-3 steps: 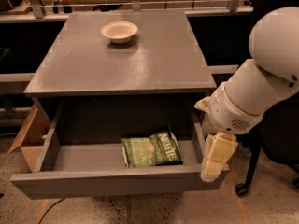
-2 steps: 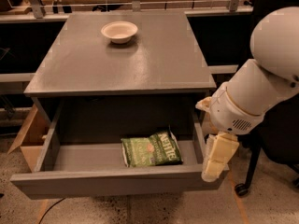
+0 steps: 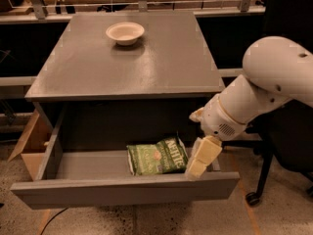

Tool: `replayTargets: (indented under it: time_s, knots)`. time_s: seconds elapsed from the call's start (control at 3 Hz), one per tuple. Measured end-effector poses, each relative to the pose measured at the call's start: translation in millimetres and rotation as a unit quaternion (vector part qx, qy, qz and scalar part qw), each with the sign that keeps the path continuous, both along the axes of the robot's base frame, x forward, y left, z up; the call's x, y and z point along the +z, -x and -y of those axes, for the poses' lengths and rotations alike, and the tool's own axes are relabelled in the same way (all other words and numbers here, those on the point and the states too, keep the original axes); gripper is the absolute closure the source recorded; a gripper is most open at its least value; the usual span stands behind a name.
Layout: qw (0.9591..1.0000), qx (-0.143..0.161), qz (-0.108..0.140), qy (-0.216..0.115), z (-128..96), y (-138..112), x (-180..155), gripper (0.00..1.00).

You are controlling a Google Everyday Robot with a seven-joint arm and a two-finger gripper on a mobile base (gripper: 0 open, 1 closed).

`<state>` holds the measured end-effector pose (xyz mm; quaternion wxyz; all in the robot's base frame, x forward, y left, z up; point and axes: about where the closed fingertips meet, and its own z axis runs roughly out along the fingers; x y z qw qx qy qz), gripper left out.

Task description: Pick green jalapeno chip bag from top drawer and place on counter

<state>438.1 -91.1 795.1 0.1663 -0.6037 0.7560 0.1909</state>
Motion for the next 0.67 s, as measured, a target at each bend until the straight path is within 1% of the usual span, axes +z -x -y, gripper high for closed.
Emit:
replayTargets:
  time_s: [0.33, 0.67]
  knots:
    - [0.9988, -0.041, -0.015, -0.021, -19, -26, -18, 0.00]
    - [0.9967, -0.078, -0.020, -0.010, -37, -48, -36, 0.00]
